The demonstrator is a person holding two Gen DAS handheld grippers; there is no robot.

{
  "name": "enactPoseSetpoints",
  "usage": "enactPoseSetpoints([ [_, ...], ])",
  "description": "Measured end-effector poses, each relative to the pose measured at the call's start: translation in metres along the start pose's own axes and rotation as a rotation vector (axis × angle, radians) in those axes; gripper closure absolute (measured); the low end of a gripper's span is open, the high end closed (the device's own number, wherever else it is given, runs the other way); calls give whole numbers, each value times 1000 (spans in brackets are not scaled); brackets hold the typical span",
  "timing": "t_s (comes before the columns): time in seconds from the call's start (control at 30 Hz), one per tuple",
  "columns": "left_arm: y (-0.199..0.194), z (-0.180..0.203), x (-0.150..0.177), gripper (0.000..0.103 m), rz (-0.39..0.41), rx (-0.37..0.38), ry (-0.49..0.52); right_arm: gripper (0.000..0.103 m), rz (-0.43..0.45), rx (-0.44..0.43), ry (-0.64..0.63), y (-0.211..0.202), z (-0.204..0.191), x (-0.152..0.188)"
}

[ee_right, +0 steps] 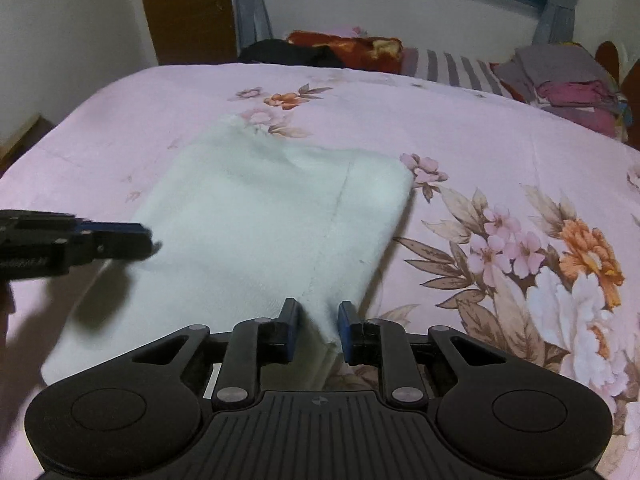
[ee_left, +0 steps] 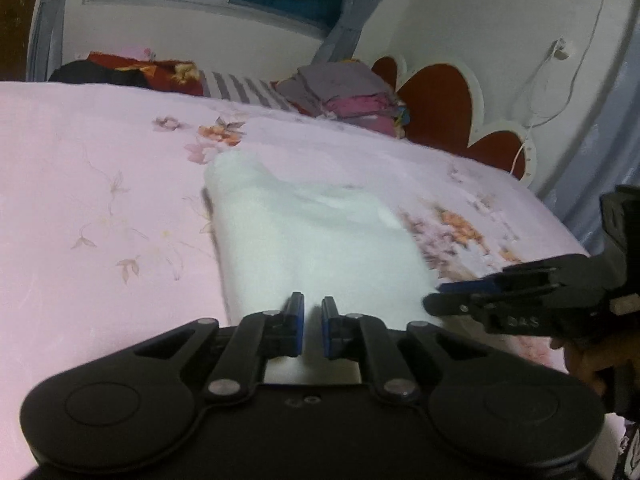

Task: Fold small clothes
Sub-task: 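Open both tools and lift them off the folded sweater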

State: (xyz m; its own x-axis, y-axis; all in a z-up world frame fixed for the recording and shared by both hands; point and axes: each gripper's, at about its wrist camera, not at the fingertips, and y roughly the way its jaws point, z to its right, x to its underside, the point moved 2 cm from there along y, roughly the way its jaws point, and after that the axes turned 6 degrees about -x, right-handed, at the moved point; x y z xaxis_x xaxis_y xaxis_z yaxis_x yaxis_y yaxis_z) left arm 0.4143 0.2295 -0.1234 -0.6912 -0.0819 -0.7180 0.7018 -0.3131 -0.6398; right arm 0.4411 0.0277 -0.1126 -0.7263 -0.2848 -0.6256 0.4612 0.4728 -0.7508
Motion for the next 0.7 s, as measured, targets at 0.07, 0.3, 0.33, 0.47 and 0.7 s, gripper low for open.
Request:
enactPoseSetpoints([
  [0.07, -15, 7, 9, 94, 6, 1, 8, 83, 22, -4, -21, -16, -9, 0],
  [0.3, -33, 25, 60, 94, -70, -75, 13, 83, -3, -56, -95, -40, -40, 47],
  [0.33, -35, 26, 62, 94, -68, -92, 4, 83, -34, -21, -79, -34, -36, 53],
  [0.47, -53, 42, 62, 89, -24, -148, 14, 83, 35, -36, 28, -58, -27, 61],
  [0.7, -84, 77, 74, 89, -29, -212, 20, 83, 110, -55, 65, -111, -36, 79],
])
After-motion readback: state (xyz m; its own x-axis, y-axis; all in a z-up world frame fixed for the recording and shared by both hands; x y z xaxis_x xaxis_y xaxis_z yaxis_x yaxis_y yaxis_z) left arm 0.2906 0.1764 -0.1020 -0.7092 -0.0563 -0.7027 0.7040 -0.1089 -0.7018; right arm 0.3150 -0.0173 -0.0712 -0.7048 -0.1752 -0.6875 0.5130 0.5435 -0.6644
